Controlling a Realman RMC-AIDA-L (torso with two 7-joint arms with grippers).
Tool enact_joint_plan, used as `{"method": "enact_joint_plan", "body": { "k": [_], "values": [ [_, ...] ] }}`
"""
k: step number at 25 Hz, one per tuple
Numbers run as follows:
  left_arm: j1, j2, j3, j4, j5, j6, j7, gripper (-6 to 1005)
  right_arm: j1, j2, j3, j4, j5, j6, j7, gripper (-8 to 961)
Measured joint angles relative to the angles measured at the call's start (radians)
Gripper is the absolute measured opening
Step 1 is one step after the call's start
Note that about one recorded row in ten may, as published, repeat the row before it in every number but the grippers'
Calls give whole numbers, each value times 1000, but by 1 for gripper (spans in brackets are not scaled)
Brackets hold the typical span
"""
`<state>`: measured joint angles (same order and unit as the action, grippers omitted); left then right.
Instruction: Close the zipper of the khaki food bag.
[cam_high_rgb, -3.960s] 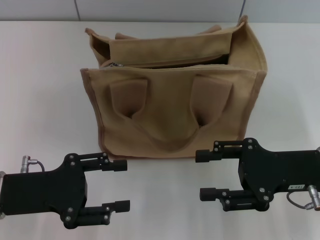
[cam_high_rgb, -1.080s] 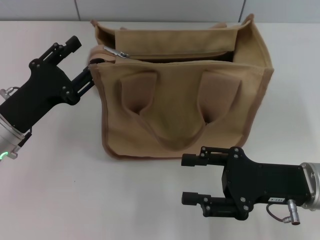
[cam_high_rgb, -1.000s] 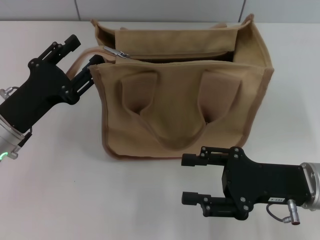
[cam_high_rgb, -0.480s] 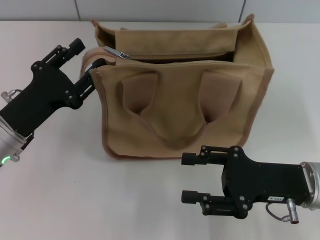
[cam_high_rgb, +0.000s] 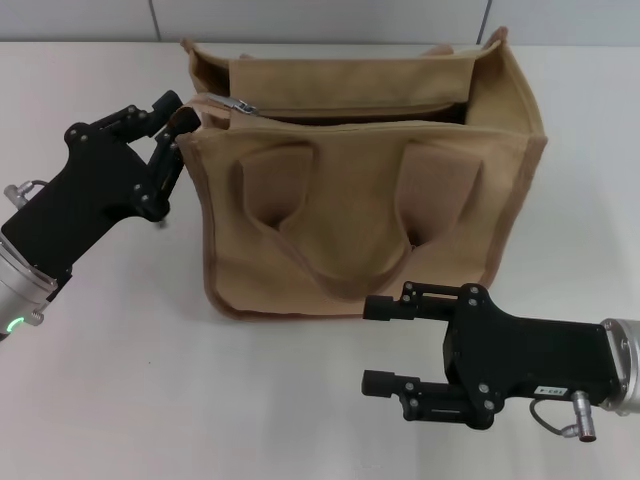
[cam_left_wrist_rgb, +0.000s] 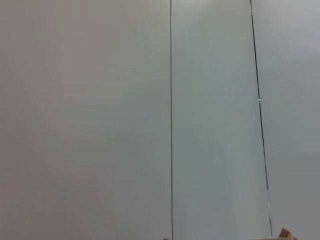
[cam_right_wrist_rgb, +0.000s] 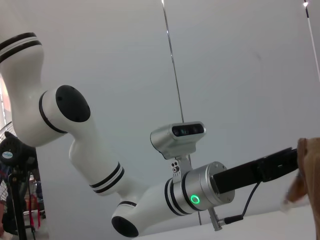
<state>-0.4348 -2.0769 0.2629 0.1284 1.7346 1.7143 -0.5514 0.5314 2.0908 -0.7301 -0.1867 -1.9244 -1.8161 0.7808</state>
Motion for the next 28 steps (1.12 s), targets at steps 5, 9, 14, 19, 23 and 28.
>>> {"method": "enact_joint_plan", "body": {
  "k": [5,9,14,19,23,28],
  "values": [
    [0,0,-1,0,0,7,0,119,0,0,0,12,2,-13,-7,661],
    [-1,0,-9,-14,-3,29,0,40,-1,-7,22,22,39,-81,87,661],
    [-6,0,-12,-27,-6,59,0,20,-35,-8,46,-10,164,-155,138,661],
    [-27,-1,-28,-63,-7,131,-1,20,-41,-5,53,-8,319,-157,173,661],
    [-42,-2,-31,-85,-7,171,-1,20,-10,-3,53,-6,398,-100,252,661],
    [-45,-3,-33,-93,-9,146,-1,20,37,-3,54,-8,449,-32,330,661]
  ]
}}
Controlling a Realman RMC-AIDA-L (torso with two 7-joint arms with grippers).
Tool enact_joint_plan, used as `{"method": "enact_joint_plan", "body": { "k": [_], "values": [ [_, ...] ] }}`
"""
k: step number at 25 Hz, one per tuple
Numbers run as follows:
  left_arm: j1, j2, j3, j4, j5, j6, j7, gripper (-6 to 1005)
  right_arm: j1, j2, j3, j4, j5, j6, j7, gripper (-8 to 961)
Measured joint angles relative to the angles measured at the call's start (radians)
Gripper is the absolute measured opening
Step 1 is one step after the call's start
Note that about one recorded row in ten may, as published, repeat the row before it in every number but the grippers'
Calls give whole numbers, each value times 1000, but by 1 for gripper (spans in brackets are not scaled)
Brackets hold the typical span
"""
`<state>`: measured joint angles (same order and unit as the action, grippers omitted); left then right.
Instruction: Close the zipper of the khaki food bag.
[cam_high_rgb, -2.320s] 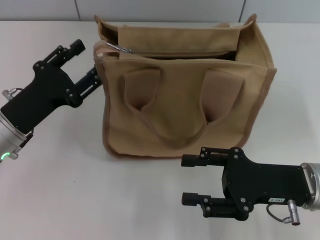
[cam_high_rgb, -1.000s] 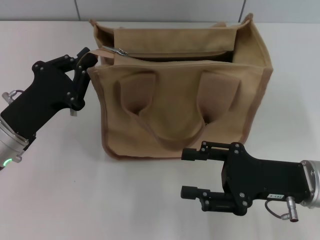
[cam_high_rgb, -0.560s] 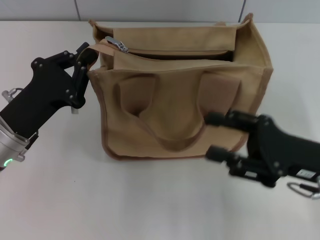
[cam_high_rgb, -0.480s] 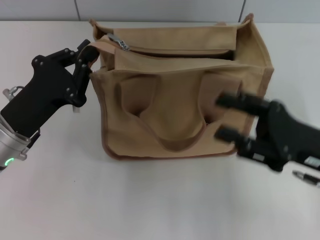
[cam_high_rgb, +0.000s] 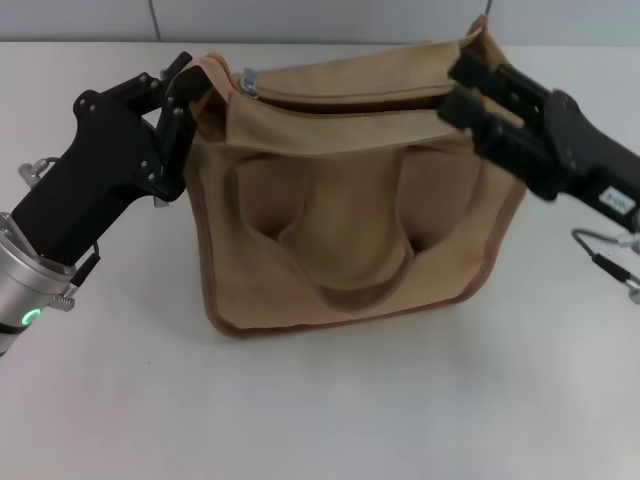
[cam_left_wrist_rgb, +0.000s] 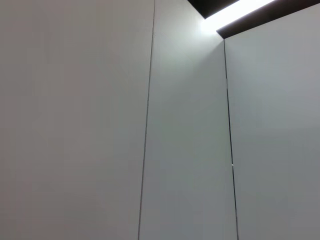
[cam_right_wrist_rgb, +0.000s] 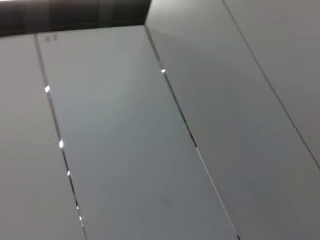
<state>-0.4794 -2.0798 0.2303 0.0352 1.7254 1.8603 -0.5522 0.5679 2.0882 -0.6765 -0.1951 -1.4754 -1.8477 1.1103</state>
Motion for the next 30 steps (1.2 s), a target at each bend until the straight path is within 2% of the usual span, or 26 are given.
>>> {"method": "enact_joint_plan", "body": {
  "k": [2,3,4,9,12,13,23,30],
  "values": [
    [3,0,0,-2,0,-5,0,20,24,-1,0,0,20,19,140,661],
    [4,0,-1,-3,0,-6,0,20,49,-4,0,-4,28,33,336,661],
    [4,0,-1,-4,0,-8,0,20,49,-4,0,-4,28,33,336,661],
    [1,0,-2,-5,0,-18,0,20,112,-6,-6,-25,31,89,996,661],
    [-3,0,-4,-5,-1,-18,0,21,148,0,-7,15,31,137,1239,661],
    [-5,0,-4,-5,-3,-18,0,21,179,3,-8,66,31,171,1324,661],
    [-26,0,-14,-10,-9,-24,0,21,247,5,-15,142,21,222,1343,661],
    [-35,0,-15,-14,-9,-26,0,21,259,5,-34,148,18,252,1347,661]
  ]
}}
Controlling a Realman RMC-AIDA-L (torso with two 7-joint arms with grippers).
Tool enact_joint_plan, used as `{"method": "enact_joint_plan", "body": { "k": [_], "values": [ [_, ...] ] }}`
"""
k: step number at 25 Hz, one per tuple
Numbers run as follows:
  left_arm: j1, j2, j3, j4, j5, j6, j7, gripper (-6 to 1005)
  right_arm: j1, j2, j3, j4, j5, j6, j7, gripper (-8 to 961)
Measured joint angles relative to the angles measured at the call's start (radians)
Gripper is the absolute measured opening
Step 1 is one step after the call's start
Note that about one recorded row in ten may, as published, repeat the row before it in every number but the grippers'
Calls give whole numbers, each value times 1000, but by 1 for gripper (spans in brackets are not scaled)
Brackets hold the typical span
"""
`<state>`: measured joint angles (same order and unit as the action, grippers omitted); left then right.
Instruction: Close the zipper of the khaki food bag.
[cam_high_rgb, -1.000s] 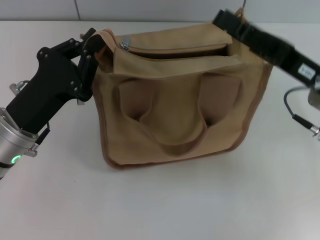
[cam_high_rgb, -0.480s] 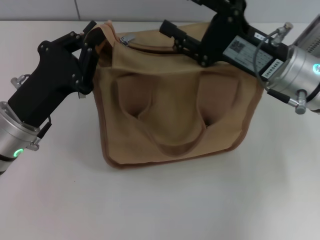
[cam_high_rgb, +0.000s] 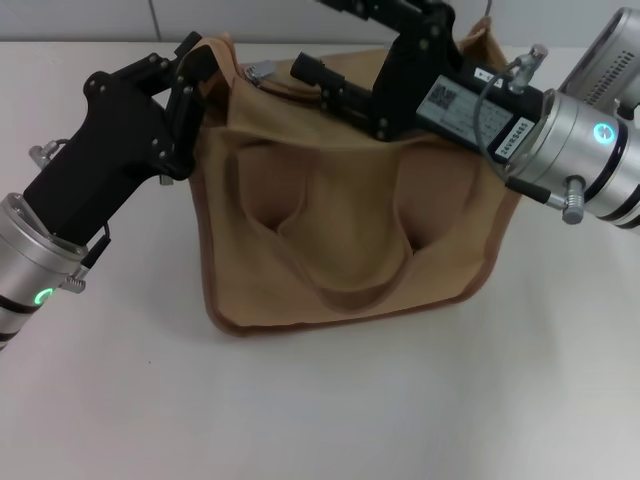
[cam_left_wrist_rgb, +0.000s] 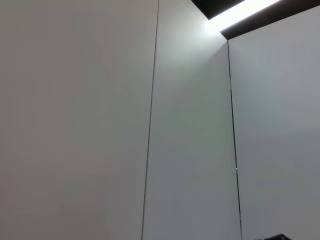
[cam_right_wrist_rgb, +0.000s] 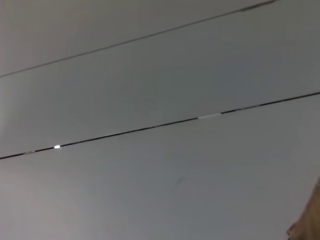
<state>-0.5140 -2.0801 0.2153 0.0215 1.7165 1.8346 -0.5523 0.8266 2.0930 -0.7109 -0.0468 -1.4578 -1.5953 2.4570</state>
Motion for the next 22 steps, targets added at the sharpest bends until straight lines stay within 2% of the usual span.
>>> {"method": "enact_joint_plan", "body": {
  "k": [7,22],
  "values": [
    [-15,0,-2,-6,0,0,0,21,15,-1,-43,8,0,40,10,661],
    [-31,0,-2,-28,0,-2,0,20,74,-1,-51,11,-1,89,8,660]
  ]
}}
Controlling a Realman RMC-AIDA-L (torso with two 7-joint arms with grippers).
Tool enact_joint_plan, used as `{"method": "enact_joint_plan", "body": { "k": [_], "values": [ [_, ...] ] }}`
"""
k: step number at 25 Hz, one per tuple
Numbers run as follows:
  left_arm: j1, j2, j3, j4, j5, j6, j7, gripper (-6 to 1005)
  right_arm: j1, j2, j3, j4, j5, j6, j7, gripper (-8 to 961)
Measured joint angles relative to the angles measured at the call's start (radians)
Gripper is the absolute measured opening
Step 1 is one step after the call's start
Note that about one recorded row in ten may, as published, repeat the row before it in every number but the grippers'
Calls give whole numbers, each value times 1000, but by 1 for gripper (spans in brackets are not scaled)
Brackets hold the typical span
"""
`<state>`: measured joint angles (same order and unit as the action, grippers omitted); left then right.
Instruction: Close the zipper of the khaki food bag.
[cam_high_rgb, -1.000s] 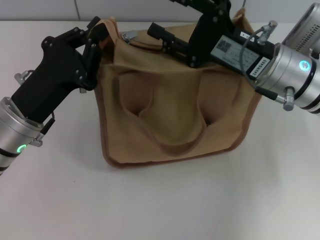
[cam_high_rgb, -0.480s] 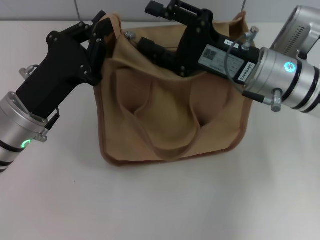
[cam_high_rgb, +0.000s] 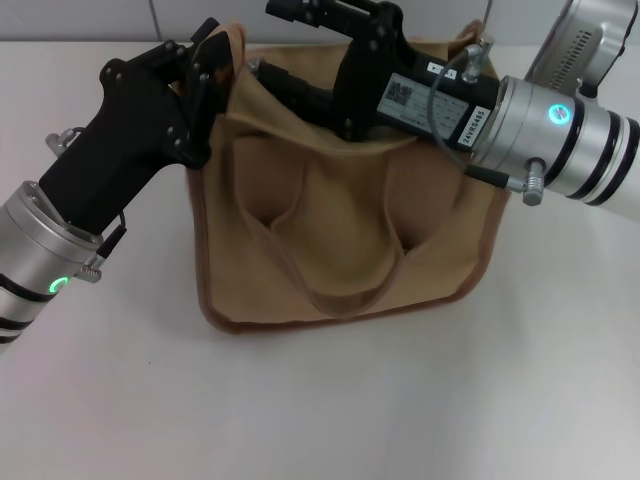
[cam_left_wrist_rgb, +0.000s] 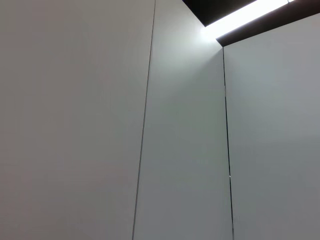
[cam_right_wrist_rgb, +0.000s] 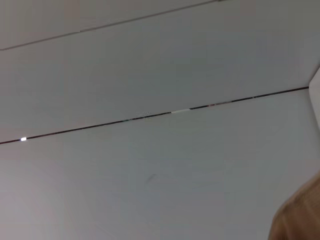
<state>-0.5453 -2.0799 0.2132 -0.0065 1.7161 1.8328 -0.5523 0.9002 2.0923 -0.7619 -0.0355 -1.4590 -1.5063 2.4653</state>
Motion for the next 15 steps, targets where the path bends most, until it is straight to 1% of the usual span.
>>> {"method": "enact_joint_plan", "body": {
  "k": [12,15],
  "values": [
    [-6,0,0,-6,0,-11,0,21,10,0,-7,2,0,15,0,661],
    [-6,0,0,-6,0,-12,0,20,16,0,-25,4,1,16,1,661]
  ]
}}
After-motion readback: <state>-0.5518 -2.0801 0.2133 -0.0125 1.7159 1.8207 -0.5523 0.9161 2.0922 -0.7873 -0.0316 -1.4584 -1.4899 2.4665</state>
